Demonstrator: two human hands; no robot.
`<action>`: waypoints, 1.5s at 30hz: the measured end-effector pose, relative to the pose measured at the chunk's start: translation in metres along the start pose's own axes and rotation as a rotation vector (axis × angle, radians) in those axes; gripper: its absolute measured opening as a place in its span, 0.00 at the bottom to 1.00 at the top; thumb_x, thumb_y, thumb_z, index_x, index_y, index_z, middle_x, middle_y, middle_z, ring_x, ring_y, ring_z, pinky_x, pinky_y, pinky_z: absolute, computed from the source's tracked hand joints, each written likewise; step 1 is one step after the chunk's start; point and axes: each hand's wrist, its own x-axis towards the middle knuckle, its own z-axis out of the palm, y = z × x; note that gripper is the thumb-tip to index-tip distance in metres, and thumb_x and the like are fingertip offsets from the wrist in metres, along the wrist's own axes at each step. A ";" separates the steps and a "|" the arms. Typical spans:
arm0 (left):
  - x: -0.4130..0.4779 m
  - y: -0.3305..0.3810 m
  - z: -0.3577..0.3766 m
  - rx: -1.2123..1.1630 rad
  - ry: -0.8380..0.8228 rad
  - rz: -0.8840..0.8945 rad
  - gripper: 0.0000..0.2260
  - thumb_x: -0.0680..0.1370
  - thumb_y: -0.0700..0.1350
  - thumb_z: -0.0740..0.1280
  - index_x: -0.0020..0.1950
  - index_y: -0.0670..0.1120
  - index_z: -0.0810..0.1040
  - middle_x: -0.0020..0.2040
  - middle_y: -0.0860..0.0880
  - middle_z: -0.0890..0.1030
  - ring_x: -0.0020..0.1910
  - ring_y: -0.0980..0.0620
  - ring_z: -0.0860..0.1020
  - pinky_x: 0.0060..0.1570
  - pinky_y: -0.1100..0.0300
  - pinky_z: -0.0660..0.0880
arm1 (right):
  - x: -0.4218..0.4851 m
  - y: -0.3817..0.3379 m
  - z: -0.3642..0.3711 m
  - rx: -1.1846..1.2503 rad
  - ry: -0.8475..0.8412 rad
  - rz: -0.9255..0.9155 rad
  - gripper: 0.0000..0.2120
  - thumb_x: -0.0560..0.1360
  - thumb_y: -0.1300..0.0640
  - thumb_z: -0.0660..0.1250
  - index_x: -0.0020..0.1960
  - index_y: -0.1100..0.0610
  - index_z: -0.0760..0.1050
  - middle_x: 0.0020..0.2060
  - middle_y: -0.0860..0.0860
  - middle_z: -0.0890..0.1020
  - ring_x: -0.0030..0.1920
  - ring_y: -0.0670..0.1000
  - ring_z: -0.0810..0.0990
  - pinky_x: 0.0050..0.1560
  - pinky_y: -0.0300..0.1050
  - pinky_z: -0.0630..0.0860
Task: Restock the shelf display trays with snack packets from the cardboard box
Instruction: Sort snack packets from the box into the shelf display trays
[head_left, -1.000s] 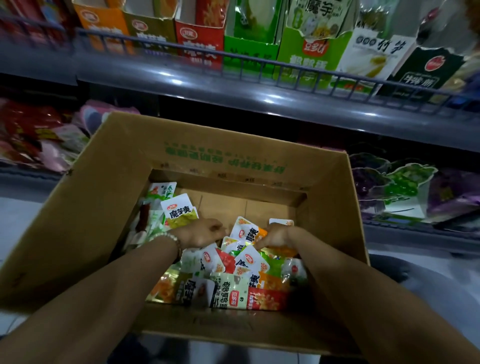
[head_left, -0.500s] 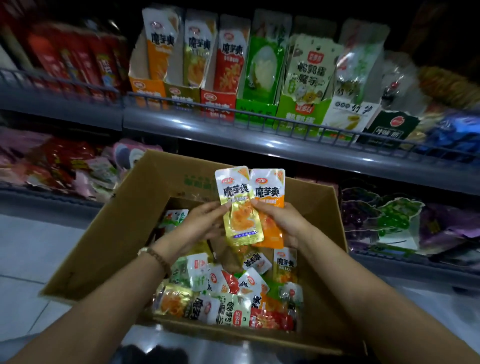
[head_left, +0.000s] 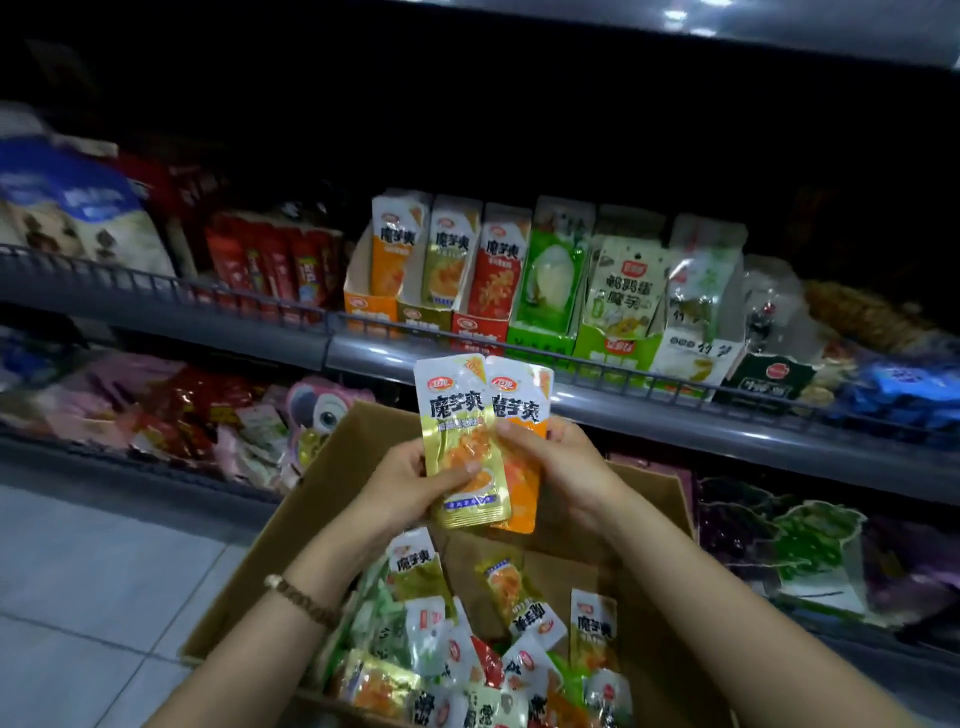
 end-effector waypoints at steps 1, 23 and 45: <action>0.002 0.006 -0.006 0.009 0.018 0.020 0.06 0.73 0.39 0.71 0.49 0.44 0.80 0.47 0.46 0.85 0.43 0.52 0.83 0.42 0.61 0.79 | 0.005 -0.011 0.000 -0.020 -0.007 -0.033 0.15 0.72 0.59 0.70 0.58 0.57 0.76 0.49 0.54 0.85 0.50 0.54 0.83 0.57 0.53 0.78; 0.071 0.074 -0.156 0.068 0.379 0.177 0.06 0.76 0.42 0.69 0.51 0.43 0.81 0.47 0.44 0.85 0.46 0.46 0.83 0.48 0.51 0.80 | 0.191 -0.163 0.080 -0.329 0.175 -0.570 0.22 0.74 0.70 0.65 0.67 0.64 0.67 0.54 0.58 0.78 0.50 0.52 0.79 0.48 0.48 0.80; 0.125 0.087 -0.154 0.115 0.113 0.300 0.13 0.75 0.42 0.69 0.58 0.47 0.75 0.51 0.48 0.84 0.49 0.51 0.83 0.50 0.55 0.79 | 0.265 -0.133 0.101 -0.985 0.423 -0.702 0.18 0.77 0.46 0.63 0.65 0.49 0.73 0.59 0.54 0.74 0.61 0.55 0.70 0.59 0.47 0.68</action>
